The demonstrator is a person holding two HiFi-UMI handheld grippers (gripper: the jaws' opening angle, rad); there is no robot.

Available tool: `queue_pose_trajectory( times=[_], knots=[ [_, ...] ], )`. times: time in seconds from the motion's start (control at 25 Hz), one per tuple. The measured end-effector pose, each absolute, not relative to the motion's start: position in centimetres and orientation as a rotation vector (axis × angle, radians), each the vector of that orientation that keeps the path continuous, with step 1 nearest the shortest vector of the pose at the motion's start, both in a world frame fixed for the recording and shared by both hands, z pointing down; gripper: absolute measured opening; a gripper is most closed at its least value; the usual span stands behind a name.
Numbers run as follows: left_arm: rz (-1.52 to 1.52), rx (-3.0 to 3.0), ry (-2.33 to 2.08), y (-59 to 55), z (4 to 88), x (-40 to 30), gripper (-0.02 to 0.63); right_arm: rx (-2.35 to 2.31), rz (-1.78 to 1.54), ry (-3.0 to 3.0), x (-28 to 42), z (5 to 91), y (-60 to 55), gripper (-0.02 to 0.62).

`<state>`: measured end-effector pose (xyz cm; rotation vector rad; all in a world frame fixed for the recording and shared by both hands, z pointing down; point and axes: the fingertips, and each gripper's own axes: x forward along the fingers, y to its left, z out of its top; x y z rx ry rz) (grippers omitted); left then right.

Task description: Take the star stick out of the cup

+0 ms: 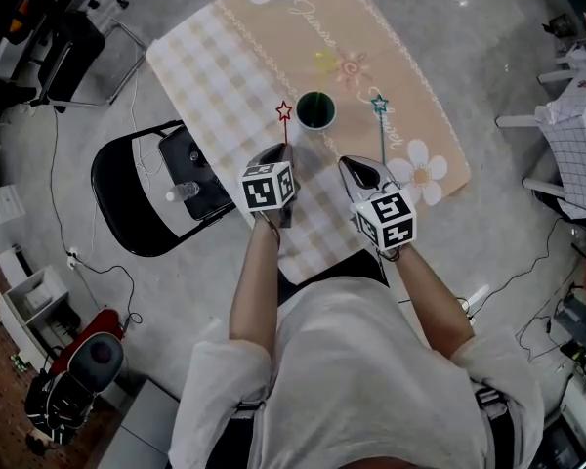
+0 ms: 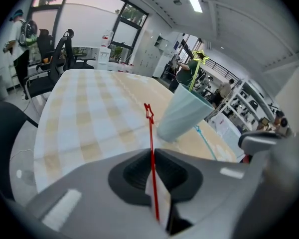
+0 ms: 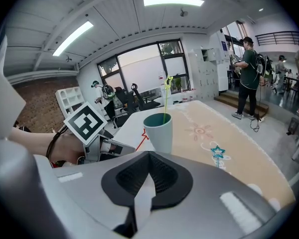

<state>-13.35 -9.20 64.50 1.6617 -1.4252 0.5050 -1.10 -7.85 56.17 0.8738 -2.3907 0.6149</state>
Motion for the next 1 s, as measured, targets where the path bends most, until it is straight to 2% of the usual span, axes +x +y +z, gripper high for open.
queue_pose_trajectory(
  times=[0.16, 0.24, 0.32, 0.44, 0.52, 1.0],
  knots=[
    [0.514, 1.652, -1.462, -9.2, 64.2, -14.1, 0.021, 0.875, 0.611, -2.401, -1.5, 55.9, -8.1, -0.001],
    [0.516, 1.65, -1.47, -9.2, 63.9, -14.4, 0.054, 0.872, 0.606, -2.405, -1.7, 55.7, -8.3, -0.001],
    [0.515, 1.654, -1.474, -9.1, 63.6, -14.6, 0.058, 0.87, 0.6, -2.41, -1.9, 55.6, -8.4, 0.0],
    [0.5, 1.672, -1.504, -8.8, 62.4, -14.9, 0.049, 0.869, 0.595, -2.423, -2.1, 55.1, -8.7, 0.0],
    [0.473, 1.694, -1.533, -8.5, 61.0, -14.9, 0.004, 0.872, 0.588, -2.439, -2.3, 54.4, -9.1, -0.002],
    [0.324, 1.792, -1.663, -7.0, 54.1, -13.3, 0.003, 0.893, 0.475, -2.539, -3.7, 49.7, -13.2, -0.001]
  ],
)
